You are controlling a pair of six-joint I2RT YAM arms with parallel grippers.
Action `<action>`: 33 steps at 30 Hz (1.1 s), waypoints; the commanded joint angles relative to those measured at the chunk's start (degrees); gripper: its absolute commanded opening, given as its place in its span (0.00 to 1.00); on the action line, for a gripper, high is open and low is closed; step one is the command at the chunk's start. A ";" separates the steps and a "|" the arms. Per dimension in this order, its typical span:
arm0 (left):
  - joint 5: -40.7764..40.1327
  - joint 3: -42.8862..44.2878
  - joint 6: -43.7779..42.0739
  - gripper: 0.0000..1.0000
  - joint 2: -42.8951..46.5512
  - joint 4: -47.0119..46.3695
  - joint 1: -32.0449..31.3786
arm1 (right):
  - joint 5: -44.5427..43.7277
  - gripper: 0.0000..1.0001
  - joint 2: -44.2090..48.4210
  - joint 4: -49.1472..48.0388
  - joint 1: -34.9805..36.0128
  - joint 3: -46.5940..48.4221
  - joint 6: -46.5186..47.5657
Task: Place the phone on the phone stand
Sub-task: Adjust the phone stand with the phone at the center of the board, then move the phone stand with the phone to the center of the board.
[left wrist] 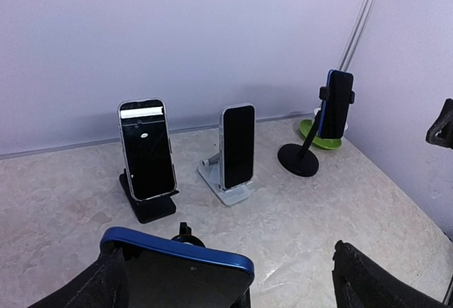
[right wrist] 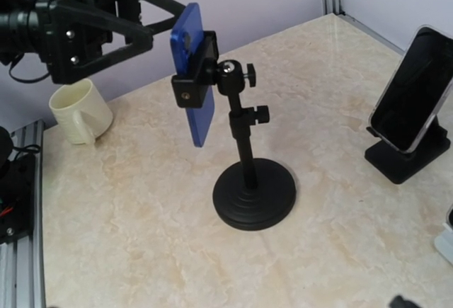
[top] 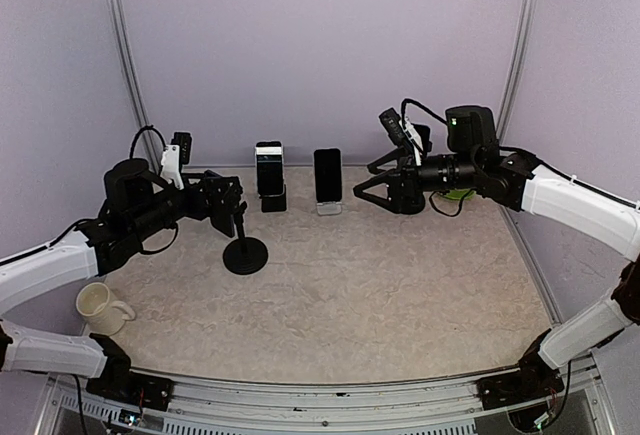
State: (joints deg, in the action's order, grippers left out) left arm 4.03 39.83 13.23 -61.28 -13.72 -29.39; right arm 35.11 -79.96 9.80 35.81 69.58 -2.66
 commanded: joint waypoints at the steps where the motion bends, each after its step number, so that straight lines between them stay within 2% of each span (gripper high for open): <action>1: -3.23 -0.52 -0.28 0.96 3.01 1.15 -0.33 | 0.66 1.00 1.57 -1.10 -0.57 -0.50 -0.33; 9: -2.77 0.90 -3.76 0.99 6.50 5.54 0.77 | 1.25 1.00 0.84 -0.99 -0.57 -0.05 -0.60; 17: 6.09 1.99 -10.27 0.99 7.15 8.35 5.78 | 2.43 1.00 1.33 -1.08 -0.55 0.29 -1.19; 20: 6.79 2.12 -12.51 0.99 8.11 8.15 6.75 | 3.08 1.00 1.65 -2.31 -0.57 -0.50 -1.67; 27: 15.21 6.86 -17.50 0.99 2.48 12.69 9.08 | 4.34 1.00 1.60 -2.66 -0.55 -0.87 -2.15; 33: 19.20 8.25 -19.98 0.99 0.25 13.37 9.67 | 4.87 1.00 2.42 -2.58 -0.56 -0.88 -2.27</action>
State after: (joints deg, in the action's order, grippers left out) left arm 18.06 46.41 -3.36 -60.12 -2.46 -20.36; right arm 38.74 -79.85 8.27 35.79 69.25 -4.21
